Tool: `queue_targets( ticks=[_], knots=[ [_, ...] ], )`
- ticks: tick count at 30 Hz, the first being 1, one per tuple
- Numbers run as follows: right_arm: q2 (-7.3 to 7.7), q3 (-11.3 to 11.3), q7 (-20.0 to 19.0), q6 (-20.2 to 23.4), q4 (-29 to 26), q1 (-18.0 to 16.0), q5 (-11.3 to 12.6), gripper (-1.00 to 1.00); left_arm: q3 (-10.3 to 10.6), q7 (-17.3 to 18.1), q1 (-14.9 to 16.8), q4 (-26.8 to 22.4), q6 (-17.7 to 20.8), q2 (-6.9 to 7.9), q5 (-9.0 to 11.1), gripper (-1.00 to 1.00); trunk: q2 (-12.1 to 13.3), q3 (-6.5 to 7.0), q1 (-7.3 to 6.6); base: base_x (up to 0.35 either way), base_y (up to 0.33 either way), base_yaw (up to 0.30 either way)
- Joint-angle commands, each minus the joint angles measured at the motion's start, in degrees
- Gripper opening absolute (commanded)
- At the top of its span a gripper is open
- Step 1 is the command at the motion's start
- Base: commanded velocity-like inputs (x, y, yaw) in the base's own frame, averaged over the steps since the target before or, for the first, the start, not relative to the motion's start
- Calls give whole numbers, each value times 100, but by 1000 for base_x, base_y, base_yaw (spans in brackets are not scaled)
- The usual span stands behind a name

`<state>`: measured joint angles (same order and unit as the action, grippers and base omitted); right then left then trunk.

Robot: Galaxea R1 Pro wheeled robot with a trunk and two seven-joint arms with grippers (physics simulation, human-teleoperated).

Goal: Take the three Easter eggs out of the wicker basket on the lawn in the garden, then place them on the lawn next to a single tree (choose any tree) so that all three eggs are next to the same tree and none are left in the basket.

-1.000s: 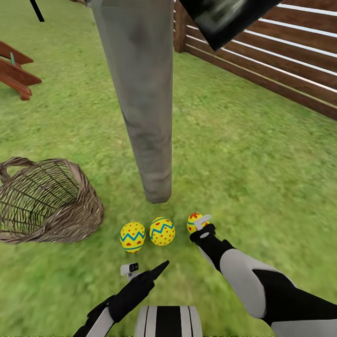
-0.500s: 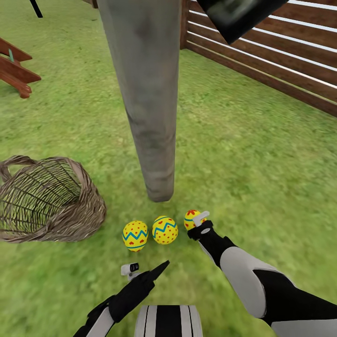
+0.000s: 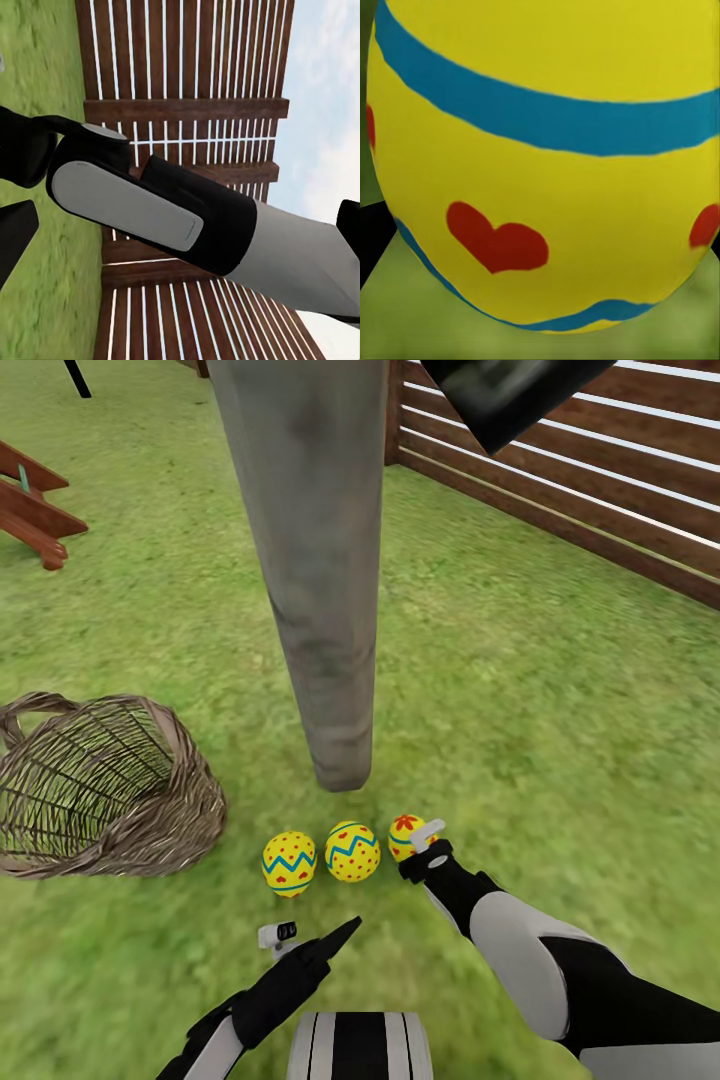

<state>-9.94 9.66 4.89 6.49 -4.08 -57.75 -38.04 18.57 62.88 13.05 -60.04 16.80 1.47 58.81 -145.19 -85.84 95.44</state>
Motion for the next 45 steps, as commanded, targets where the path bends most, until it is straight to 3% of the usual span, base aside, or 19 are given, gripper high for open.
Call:
queue_targets(
  ticks=[1, 8, 29, 38, 39, 41, 42, 44, 45],
  knots=[
    [-6, 89, -15, 10, 192, 1, 16, 100, 22, 5, 4, 1, 58, 6, 61, 100, 0, -4, 1, 0, 0, 0],
    [-6, 89, -15, 19, 205, 1, 16, 100, 23, 5, 4, 1, 57, 7, 62, 100, 0, -4, 1, 0, 0, 0],
    [-6, 92, 0, 11, 152, 1, 37, 100, 24, -89, 4, -7, 61, 3, 63, 100, 28, 462, -53, 0, 0, 0],
    [-6, 128, -104, 74, -15, 1, 58, 100, -21, -51, 4, -73, 79, 82, 69, 100, 40, 661, -77, 0, 0, 0],
    [-6, 137, -343, 126, -168, 1, 59, 100, -26, -49, 4, -81, 92, 95, 65, 100, 41, 683, -79, 0, 0, 0],
    [-6, 279, -1080, 651, -667, 1, 61, 100, -33, -48, 9, -100, 107, 116, 62, 100, 44, 727, -84, 0, 0, 0],
    [100, 385, -1469, 986, -986, 5, 57, 100, -35, -48, 11, -123, 116, 147, 61, 100, 45, 750, -87, 0, 0, 0],
    [531, 519, -2891, 1759, -1731, 11, 47, 100, -37, -61, 12, -165, 128, 243, 56, 100, 48, 794, -92, 0, 0, 0],
    [828, 540, -3750, 2170, -2028, 19, 37, 100, -37, -63, 13, -171, 130, 264, 53, 100, 49, 816, -95, 0, 0, 0]
  ],
)
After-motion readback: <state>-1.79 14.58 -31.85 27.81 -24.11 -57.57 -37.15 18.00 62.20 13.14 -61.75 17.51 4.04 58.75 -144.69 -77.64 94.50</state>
